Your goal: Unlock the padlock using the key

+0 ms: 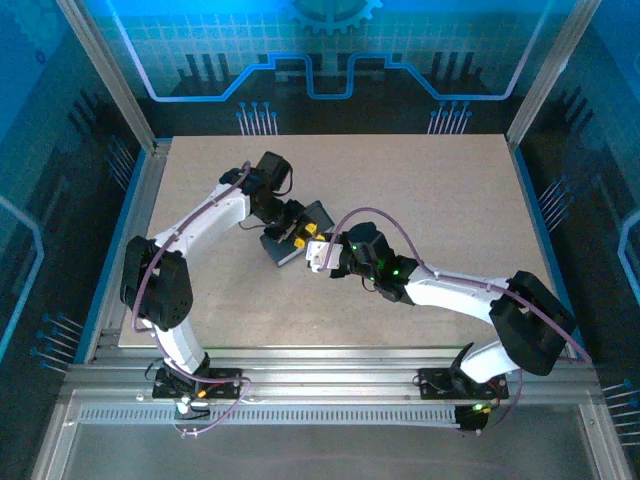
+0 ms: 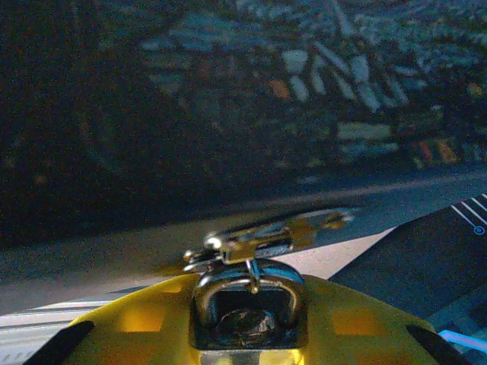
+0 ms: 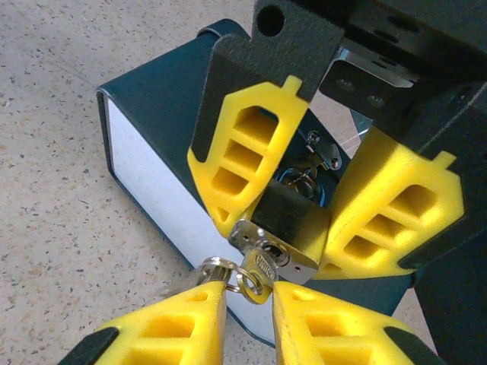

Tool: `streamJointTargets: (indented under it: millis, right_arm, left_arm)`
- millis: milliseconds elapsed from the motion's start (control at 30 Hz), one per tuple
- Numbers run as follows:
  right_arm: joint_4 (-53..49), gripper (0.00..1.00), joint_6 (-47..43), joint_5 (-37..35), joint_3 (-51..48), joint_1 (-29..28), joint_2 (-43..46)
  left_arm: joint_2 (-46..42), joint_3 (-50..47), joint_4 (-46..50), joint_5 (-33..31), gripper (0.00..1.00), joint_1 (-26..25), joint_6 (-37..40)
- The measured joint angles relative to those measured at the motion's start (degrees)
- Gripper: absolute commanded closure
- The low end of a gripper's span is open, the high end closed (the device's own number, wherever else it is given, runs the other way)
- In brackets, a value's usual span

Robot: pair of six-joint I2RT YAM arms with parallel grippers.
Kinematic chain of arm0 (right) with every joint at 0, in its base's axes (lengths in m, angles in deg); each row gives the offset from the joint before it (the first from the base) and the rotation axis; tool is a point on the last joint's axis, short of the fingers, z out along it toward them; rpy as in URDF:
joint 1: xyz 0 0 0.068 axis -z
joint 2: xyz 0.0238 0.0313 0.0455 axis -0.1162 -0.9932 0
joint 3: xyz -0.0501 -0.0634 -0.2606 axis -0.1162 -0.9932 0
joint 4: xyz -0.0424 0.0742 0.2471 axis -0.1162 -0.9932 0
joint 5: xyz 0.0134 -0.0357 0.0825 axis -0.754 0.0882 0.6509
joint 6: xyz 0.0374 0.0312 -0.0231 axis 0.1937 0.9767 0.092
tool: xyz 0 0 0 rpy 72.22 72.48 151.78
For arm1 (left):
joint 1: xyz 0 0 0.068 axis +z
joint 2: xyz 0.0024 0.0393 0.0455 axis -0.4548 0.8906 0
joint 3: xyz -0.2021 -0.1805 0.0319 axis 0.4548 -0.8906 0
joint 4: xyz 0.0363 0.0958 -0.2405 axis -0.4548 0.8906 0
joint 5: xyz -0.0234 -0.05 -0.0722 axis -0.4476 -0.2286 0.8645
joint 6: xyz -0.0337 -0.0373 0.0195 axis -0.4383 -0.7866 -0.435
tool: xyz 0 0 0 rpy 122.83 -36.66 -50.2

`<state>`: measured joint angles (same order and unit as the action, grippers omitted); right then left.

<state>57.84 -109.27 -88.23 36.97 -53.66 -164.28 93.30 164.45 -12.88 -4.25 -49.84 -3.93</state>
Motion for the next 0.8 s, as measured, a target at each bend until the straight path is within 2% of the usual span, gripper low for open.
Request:
streamJointTargets:
  millis: [400, 500, 667, 800]
  right_arm:
    - [-0.92, 0.99, 1.05, -3.48, 1.97, -1.14, -0.81]
    - [-2.21, 1.0, 3.67, -5.64, 3.28, -1.46, -1.55]
    - [-5.73, 1.0, 17.42, -7.45, 6.12, -1.49, -2.27]
    - [-7.58, 1.0, 37.46, -5.03, 7.08, -0.48, -2.27]
  left_arm:
    - [0.0, 0.0, -0.7, -0.63, 1.0, 0.02, -0.44]
    - [0.0, 0.0, -1.75, -1.29, 1.0, 0.02, -0.92]
    - [-0.04, 0.0, -4.15, -2.05, 1.0, 0.02, -2.4]
    - [-0.35, -0.24, -4.79, -2.27, 1.0, 0.02, -3.48]
